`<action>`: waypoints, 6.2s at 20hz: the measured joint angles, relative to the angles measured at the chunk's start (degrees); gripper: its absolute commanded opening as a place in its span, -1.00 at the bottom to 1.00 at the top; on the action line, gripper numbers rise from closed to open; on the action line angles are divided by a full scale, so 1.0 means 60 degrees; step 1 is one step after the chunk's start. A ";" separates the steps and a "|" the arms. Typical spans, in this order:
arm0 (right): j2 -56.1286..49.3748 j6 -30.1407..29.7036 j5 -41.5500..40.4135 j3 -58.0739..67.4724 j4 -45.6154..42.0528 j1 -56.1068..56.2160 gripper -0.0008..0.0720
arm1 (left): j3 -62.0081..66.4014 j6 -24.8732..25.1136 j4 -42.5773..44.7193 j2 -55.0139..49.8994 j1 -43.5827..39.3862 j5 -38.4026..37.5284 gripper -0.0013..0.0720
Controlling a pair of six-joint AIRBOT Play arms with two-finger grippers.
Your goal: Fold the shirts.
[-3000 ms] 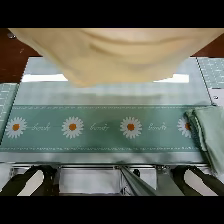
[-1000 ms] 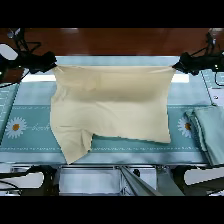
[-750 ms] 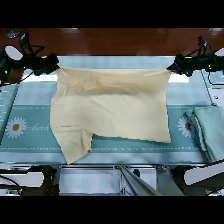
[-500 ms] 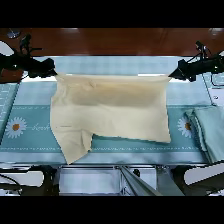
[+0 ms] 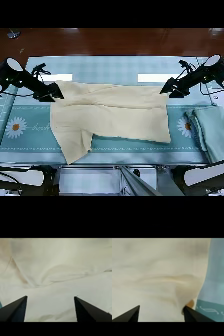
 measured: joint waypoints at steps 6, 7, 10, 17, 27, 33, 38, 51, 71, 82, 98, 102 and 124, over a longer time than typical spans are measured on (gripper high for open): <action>0.1931 0.0091 0.0036 -0.1293 -0.0721 -0.1071 0.74 | -0.1195 0.0175 0.0430 0.1045 0.0707 -0.0743 0.95; 0.2539 0.0106 -0.0229 -0.1993 -0.0754 -0.1344 0.74 | -0.1683 0.0233 0.0463 0.1399 0.0984 -0.0739 0.95; 0.4561 -0.0062 -0.0980 -0.4462 -0.0404 -0.1923 0.74 | -0.3457 0.0382 0.0499 0.2619 0.2095 -0.0463 0.95; 0.7592 -0.0838 -0.2182 -0.8495 0.1683 -0.2237 0.73 | -0.6859 0.0718 -0.0776 0.4353 0.3916 0.0820 0.95; 0.8062 -0.0994 -0.2193 -0.8845 0.1854 -0.2656 0.73 | -0.8794 0.2364 -0.2852 0.4572 0.2623 0.2098 -0.91; 0.8080 0.0255 -0.1115 -0.8958 -0.0721 -0.3009 0.73 | -0.8717 0.2871 -0.2779 0.4590 0.2357 0.1894 -0.91; 0.7952 0.0820 -0.1016 -0.9883 -0.1264 -0.2244 0.73 | -0.8652 0.2947 -0.2943 0.4597 0.2226 0.1679 -0.91; 0.5927 0.0153 -0.3730 -1.0123 0.1836 -0.0801 -0.92 | -0.8630 0.2965 -0.3100 0.4597 0.1923 0.1563 -0.90; 0.3544 -0.0408 -0.2546 -0.4080 0.2204 -0.0750 -0.92 | -0.1483 0.0758 -0.3483 0.1421 0.0630 0.1559 -0.91; 0.1632 -0.0707 -0.3246 -0.3093 0.3144 -0.0747 -0.92 | 0.1574 -0.0266 -0.3512 -0.1497 0.0193 0.2211 -0.91; 0.1188 -0.0047 -0.2317 -0.3002 0.1821 -0.1927 0.72 | 0.0674 0.0324 -0.2029 0.0153 0.1177 0.0699 0.95; 0.0874 0.0342 -0.2747 -0.3198 0.1639 -0.1286 0.72 | -0.1508 0.0761 -0.2510 0.2171 0.0597 0.2430 0.95; 0.9045 0.0707 -0.1224 -0.5905 0.0117 -0.0262 -0.92 | -0.1577 0.0240 -0.3657 0.1268 -0.7453 0.6298 -0.91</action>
